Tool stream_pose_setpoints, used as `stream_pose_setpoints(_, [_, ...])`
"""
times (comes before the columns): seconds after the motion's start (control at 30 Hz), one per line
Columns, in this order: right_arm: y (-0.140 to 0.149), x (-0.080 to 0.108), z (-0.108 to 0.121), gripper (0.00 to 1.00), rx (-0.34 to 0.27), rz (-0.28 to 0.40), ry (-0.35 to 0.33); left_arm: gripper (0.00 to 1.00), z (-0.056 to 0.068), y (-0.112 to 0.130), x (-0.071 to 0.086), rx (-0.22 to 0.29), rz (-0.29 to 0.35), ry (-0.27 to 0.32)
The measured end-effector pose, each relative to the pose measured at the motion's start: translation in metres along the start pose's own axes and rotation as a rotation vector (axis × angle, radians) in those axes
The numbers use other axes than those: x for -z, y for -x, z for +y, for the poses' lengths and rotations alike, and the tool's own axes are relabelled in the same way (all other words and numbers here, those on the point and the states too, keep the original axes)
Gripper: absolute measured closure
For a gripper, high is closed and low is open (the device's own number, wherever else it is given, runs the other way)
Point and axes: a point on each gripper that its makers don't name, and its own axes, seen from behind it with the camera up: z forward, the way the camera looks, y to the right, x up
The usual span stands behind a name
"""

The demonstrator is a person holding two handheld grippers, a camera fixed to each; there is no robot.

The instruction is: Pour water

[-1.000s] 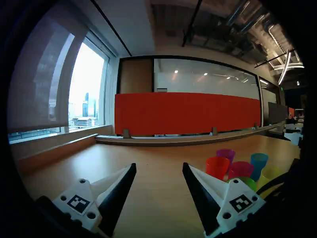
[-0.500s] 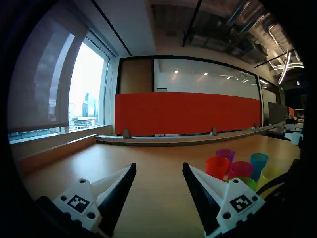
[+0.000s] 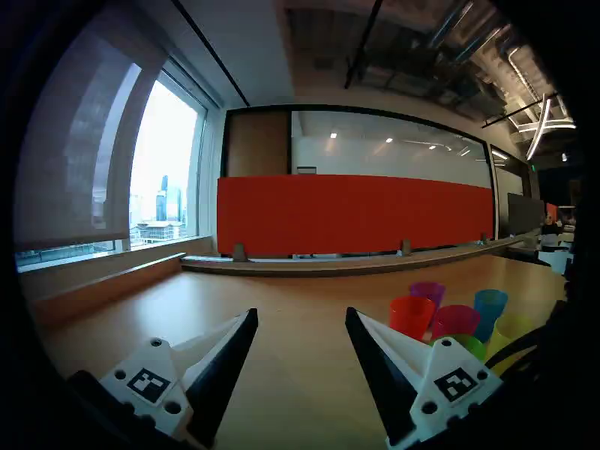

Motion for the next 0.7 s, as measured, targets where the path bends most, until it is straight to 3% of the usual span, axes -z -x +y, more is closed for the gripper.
stream_pose_setpoints(0.7, [0.0013,0.0002,0.0005,0.00,0.000,0.000,0.000,0.14,0.0000,-0.0005,0.0001,0.000,0.000,0.000])
